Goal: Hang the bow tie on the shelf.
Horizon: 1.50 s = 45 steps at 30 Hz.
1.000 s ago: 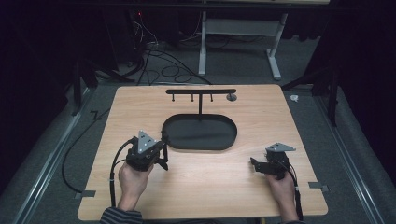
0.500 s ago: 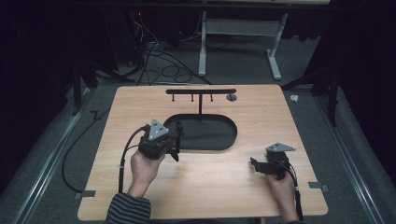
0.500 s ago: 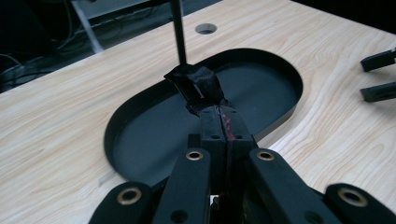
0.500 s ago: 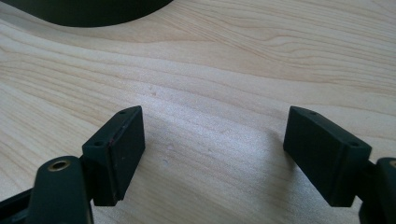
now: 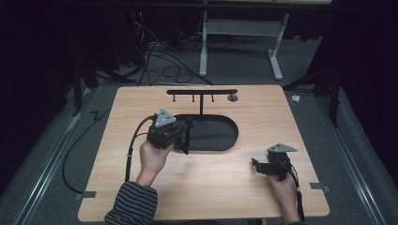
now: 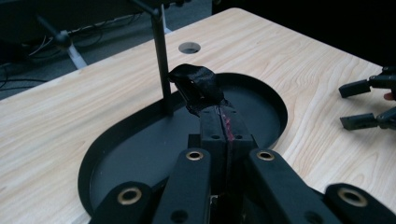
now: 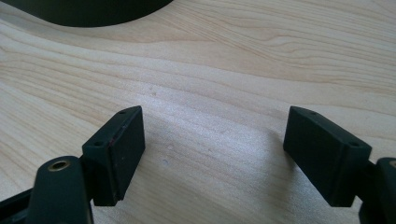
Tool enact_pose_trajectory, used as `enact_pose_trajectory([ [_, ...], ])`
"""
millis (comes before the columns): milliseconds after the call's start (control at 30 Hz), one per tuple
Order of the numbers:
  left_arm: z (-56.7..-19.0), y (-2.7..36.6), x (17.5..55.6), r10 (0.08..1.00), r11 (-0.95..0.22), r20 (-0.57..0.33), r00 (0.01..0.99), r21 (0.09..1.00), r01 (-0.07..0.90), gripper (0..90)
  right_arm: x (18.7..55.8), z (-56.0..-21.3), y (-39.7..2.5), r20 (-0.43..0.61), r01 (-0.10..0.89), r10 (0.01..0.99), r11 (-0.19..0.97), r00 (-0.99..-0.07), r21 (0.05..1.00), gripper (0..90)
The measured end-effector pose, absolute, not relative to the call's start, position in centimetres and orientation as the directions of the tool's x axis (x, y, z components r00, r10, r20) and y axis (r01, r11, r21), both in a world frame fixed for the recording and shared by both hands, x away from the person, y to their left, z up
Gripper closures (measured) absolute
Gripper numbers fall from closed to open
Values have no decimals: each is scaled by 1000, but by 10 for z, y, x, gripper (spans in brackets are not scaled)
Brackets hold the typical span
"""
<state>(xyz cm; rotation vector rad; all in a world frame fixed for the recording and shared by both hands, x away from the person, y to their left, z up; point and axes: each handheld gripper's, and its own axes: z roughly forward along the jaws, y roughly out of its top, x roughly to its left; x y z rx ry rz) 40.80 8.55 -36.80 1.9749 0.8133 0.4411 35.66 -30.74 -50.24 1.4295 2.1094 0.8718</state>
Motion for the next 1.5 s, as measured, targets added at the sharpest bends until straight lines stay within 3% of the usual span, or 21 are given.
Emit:
enact_pose_trajectory([
  [867,-344,64,438,698,-339,21,716,890,305,895,357,-502,-308,-14,649,930,266,-366,713,217],
  [1500,-346,54,465,740,-352,63,669,885,305,895,357,-502,-308,-14,649,931,266,-366,713,216],
])
